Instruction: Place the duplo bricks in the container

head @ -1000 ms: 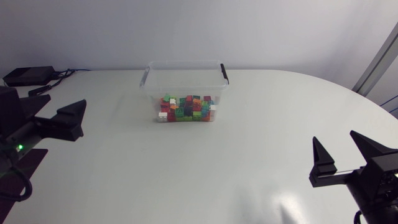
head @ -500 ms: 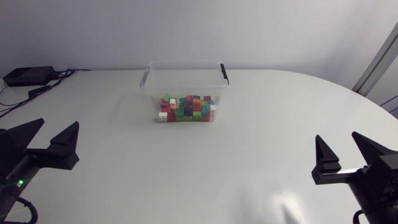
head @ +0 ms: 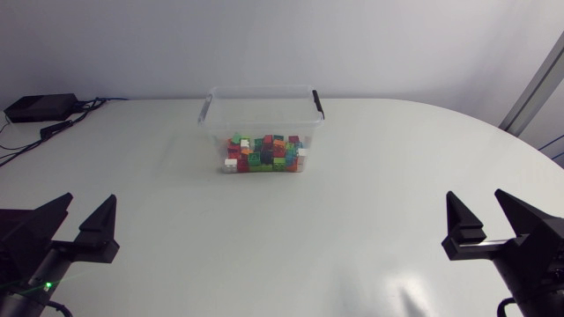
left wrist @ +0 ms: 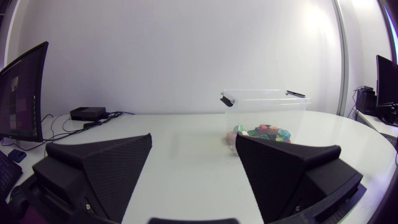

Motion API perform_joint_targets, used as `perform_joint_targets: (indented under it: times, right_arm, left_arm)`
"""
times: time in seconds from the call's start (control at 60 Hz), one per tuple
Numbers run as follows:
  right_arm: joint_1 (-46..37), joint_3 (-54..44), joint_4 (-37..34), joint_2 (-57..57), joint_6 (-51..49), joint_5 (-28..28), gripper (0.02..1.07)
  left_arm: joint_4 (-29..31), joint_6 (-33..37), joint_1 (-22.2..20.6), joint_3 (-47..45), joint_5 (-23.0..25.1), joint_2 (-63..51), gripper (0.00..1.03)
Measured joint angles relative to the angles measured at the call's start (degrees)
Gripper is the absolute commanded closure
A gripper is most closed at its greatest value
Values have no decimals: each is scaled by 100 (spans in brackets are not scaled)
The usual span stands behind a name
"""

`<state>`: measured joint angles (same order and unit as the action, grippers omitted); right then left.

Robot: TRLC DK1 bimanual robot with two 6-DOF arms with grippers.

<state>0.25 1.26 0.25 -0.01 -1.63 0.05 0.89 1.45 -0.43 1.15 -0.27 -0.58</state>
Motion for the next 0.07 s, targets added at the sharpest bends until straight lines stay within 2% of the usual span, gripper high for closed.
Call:
perform_joint_targets:
  times: [0.067]
  right_arm:
    - [0,0,0,0,2,0,6]
  left_arm:
    - [0,0,0,0,0,22,10]
